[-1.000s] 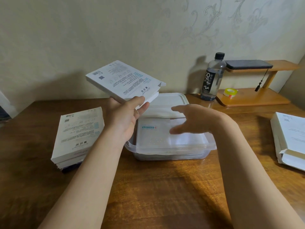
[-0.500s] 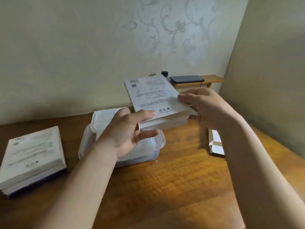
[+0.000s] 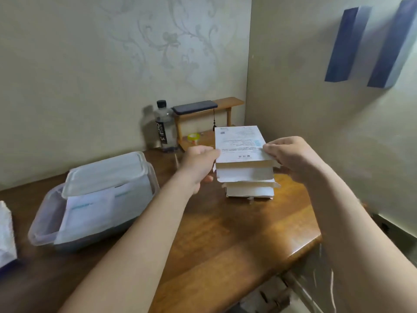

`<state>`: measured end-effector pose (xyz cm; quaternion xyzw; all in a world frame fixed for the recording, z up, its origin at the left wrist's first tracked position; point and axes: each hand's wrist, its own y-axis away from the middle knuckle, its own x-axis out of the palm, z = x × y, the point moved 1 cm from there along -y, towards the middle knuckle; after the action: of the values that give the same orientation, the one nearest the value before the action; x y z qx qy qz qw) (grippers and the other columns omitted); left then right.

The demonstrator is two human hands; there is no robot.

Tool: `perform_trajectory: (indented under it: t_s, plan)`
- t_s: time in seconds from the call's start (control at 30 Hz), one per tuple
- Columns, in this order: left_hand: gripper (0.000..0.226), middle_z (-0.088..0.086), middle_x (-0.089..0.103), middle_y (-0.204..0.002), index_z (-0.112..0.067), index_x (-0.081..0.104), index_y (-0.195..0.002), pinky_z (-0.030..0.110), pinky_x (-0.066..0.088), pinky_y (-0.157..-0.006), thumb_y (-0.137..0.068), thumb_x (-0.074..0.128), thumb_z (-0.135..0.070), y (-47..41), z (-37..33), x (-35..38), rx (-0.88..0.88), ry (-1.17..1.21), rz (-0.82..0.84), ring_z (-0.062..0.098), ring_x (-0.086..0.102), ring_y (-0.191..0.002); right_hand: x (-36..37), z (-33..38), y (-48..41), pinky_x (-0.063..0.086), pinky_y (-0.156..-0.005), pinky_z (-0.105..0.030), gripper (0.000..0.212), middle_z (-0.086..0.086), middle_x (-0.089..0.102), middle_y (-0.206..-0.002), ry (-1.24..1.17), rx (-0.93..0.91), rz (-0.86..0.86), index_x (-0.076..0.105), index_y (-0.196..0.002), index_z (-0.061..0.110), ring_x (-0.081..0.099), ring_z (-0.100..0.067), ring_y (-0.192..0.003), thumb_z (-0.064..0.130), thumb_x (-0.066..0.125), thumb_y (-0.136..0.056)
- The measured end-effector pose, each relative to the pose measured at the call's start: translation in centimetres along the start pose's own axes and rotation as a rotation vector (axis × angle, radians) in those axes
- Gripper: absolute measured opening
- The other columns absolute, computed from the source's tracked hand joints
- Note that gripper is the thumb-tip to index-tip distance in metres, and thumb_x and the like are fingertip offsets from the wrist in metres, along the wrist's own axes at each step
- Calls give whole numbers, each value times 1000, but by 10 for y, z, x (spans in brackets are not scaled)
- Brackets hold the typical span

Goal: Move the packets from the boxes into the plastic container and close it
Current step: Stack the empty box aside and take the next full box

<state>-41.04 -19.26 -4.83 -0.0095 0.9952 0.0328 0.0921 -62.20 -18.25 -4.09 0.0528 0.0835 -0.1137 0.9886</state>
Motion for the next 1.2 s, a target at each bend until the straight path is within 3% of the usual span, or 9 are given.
perform_trajectory:
  t_s: [0.07,0.2,0.33,0.4,0.5,0.6,0.73,0.97,1.2]
  plan:
    - [8,-7,69,-90,-23,68,-98,23,37,-46,-99,61,-24,-3,0,12,2,9,8,14,56,-76,-8,-9,-4,57,-57,-31,16,-12,73,-85,-2,17,-10,72,-94,3,70,-19,-65,14,62,-98]
    - [21,-10,71,-88,-27,67,-81,25,36,-47,-100,59,-22,-5,0,25,25,3,23,15,56,-77,-19,-15,-11,57,-57,-30,15,-11,75,-85,-30,11,1,71,-97,3,72,-16,-63,15,61,-99]
    - [24,-10,72,-89,-28,64,-78,25,38,-49,-100,59,-19,-11,4,31,62,-24,17,15,56,-75,-24,-18,-20,57,-58,-30,13,-2,70,-69,-14,-18,-8,71,-95,5,67,-12,-56,14,63,-98]
    - [27,-10,72,-93,-30,64,-77,27,39,-53,-100,59,-17,-16,7,34,97,-60,10,16,56,-74,-22,-22,-24,57,-59,-31,14,-4,70,-73,33,-28,-17,72,-95,4,67,-15,-60,14,63,-97]
    - [21,-9,69,-94,-25,66,-80,30,49,-68,-98,63,-15,-25,15,40,105,-96,-36,13,60,-78,-19,-31,-30,51,-51,-28,15,-11,72,-83,115,-6,-33,72,-93,4,64,-18,-63,16,63,-98]
    - [8,-4,69,-109,-18,72,-99,29,50,-85,-98,64,-17,-33,25,44,101,-111,-56,11,62,-98,-15,-40,-33,50,-52,-30,16,-10,72,-88,179,6,-40,71,-92,6,65,-20,-71,17,62,-98]
    - [23,-5,67,-108,-10,72,-118,22,46,-73,-100,62,-17,-38,34,48,112,-152,-48,-4,55,-84,-10,-50,-38,58,-68,-38,16,-8,71,-94,218,23,-69,71,-90,9,68,-26,-89,20,62,-99]
    - [17,-1,73,-115,-12,77,-103,17,44,-60,-100,60,-18,-45,46,52,33,-269,-40,5,59,-85,-5,-57,-46,57,-70,-35,15,-4,67,-94,281,41,-106,68,-86,16,62,-20,-90,22,63,-98]
    - [24,0,68,-128,-10,73,-119,17,40,-62,-100,62,-19,-48,48,52,14,-279,-62,14,59,-109,-5,-58,-49,61,-78,-41,14,-4,68,-94,293,73,-104,70,-90,15,63,-21,-91,25,64,-97]
